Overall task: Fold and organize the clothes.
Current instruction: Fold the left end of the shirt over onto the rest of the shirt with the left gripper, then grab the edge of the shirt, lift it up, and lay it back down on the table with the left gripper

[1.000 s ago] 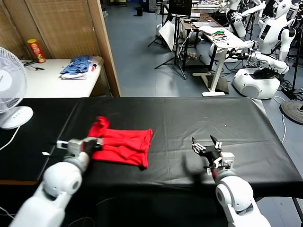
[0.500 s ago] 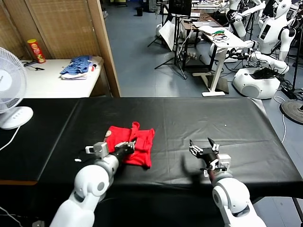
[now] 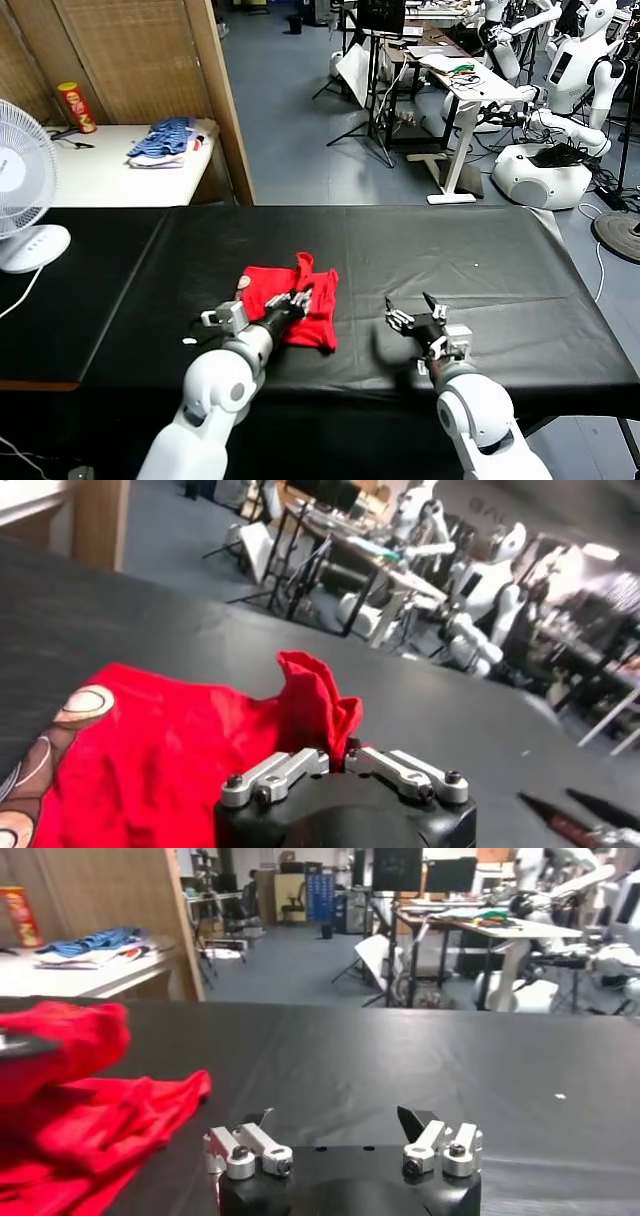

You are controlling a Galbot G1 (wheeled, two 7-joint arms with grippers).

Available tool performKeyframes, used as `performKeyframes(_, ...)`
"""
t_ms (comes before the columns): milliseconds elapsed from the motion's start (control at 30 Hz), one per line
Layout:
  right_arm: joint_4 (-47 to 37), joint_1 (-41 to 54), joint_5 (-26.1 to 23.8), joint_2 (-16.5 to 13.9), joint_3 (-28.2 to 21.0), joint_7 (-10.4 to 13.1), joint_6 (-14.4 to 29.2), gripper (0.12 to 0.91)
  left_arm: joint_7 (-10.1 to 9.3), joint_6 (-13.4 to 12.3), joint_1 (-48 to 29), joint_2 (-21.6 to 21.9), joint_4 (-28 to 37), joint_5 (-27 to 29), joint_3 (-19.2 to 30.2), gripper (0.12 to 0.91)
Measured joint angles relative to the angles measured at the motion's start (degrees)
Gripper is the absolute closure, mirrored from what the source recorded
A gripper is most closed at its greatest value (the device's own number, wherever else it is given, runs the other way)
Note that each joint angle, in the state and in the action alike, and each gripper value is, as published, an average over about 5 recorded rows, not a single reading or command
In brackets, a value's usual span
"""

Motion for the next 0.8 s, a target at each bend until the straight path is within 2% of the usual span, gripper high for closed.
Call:
performKeyframes(167,-0.28,1.87,2.46,-0.63,-2.30,-1.33,-0.05,0.227,2.12,-3.00,-0.71,1.09,-0.49,0.12,-0.63,0.321)
performKeyframes(267,-1.19,3.40,2.45,-0.50,-4.21,-1.75,0.03,0.227,2.20,-4.03,-1.10,2.43,-0.66,0.98,-1.76,0.246)
performKeyframes(567,-10.25,11.86,-3.31,2.94,-13.82,-2.58,0.48,0.227,2.43,-6.19,1.02,6.87,0.68,4.35,-5.18,0.232)
performKeyframes(800,-16.98,14.43,-15.47,4.78,-18.25,-2.29,-0.45,0.227,2.80,-7.01,2.69,7.65,2.42,4.33,-7.49,0.232)
